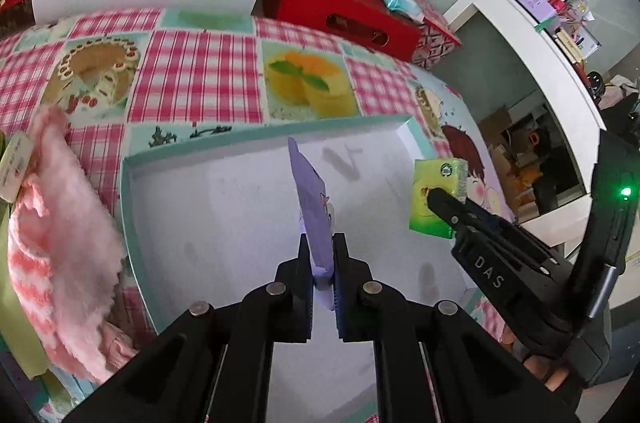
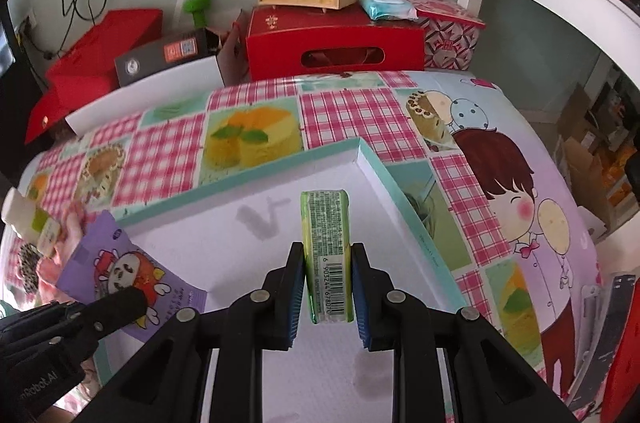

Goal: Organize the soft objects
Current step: 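Carry the packet and green box into the white tray and open both grippers, then move the left gripper back over the pile toward the plush toy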

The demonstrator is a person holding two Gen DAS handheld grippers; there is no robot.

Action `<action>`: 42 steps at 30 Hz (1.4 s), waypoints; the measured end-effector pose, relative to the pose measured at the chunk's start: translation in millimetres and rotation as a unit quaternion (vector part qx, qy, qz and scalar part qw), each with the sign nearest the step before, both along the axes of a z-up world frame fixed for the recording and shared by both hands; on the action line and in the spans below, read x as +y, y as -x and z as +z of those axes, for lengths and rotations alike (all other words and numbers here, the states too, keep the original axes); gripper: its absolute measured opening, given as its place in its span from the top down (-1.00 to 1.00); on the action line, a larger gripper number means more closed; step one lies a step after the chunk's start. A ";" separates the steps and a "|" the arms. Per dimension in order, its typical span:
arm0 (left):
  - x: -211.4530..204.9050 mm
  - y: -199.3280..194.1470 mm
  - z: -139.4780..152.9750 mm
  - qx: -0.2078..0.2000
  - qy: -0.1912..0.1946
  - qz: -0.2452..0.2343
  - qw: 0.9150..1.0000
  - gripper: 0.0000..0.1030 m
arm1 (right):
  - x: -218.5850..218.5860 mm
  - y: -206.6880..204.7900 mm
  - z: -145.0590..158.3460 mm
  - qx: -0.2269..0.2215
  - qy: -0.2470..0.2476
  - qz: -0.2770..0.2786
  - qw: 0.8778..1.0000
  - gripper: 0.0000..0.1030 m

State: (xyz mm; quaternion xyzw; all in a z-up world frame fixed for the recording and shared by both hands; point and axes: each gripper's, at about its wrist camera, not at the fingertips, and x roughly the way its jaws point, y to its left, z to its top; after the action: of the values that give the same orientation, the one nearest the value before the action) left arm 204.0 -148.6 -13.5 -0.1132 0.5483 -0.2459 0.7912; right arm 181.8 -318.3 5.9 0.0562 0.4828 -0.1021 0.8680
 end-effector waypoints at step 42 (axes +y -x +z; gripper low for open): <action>79.5 2.7 36.0 -0.081 -0.154 0.175 0.969 -0.93 | 27.5 9.3 38.8 -0.029 0.065 0.022 0.997 -1.00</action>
State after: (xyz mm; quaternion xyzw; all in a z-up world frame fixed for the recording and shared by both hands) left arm 201.3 -69.1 22.5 -0.0636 0.4851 -0.0242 0.8718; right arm 172.5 -290.8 44.7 -0.0085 0.4509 -0.1124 0.8854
